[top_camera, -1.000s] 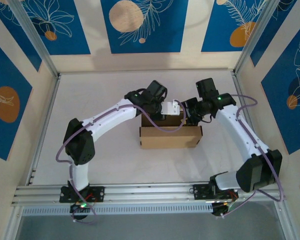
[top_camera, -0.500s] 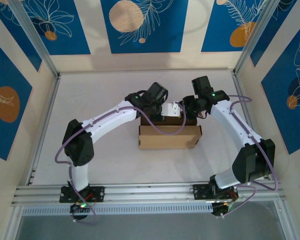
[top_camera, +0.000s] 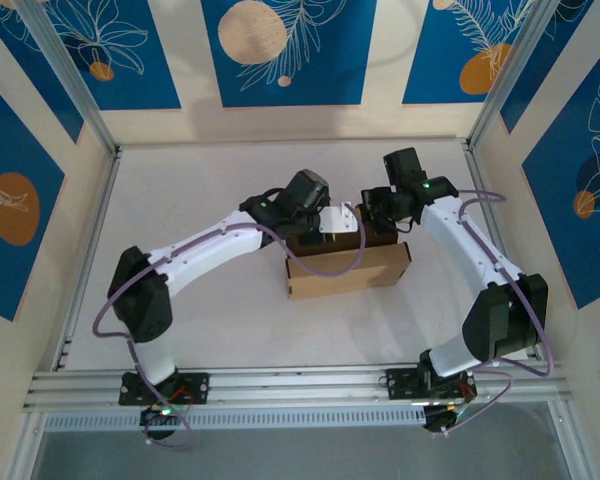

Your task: Fold the paper box

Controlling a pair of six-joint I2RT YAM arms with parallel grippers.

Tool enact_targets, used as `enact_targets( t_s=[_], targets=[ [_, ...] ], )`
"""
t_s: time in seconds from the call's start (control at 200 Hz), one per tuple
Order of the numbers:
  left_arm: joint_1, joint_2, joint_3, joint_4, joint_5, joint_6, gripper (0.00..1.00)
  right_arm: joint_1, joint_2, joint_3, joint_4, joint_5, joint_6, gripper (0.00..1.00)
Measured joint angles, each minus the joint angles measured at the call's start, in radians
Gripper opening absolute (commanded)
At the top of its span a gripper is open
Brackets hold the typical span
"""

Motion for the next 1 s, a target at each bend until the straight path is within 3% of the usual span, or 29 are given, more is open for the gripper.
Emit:
enact_targets(
  t_s=[0.08, 0.21, 0.34, 0.495, 0.665, 0.825, 1.0],
  targets=[
    [0.009, -0.061, -0.04, 0.016, -0.005, -0.033, 0.85, -0.011, 0.013, 0.011, 0.0, 0.0, 0.0, 0.04],
    [0.054, -0.183, -0.113, 0.023, 0.022, -0.092, 0.78, -0.026, 0.038, 0.033, 0.002, -0.006, -0.001, 0.04],
    [0.173, -0.292, -0.2, 0.034, 0.091, -0.146, 0.7, -0.041, 0.053, 0.037, 0.01, -0.023, -0.005, 0.03],
    [0.278, -0.321, -0.296, 0.05, 0.144, -0.187, 0.63, -0.052, 0.057, 0.037, 0.026, -0.042, -0.013, 0.03],
    [0.286, -0.298, -0.33, 0.053, 0.194, -0.198, 0.6, -0.058, 0.073, 0.038, 0.04, -0.063, -0.023, 0.03],
    [0.286, -0.27, -0.329, 0.072, 0.196, -0.217, 0.45, -0.058, 0.076, 0.043, 0.047, -0.076, -0.027, 0.03],
    [0.286, -0.216, -0.297, 0.066, 0.194, -0.224, 0.37, -0.058, 0.076, 0.053, 0.054, -0.08, -0.027, 0.03]
  ],
)
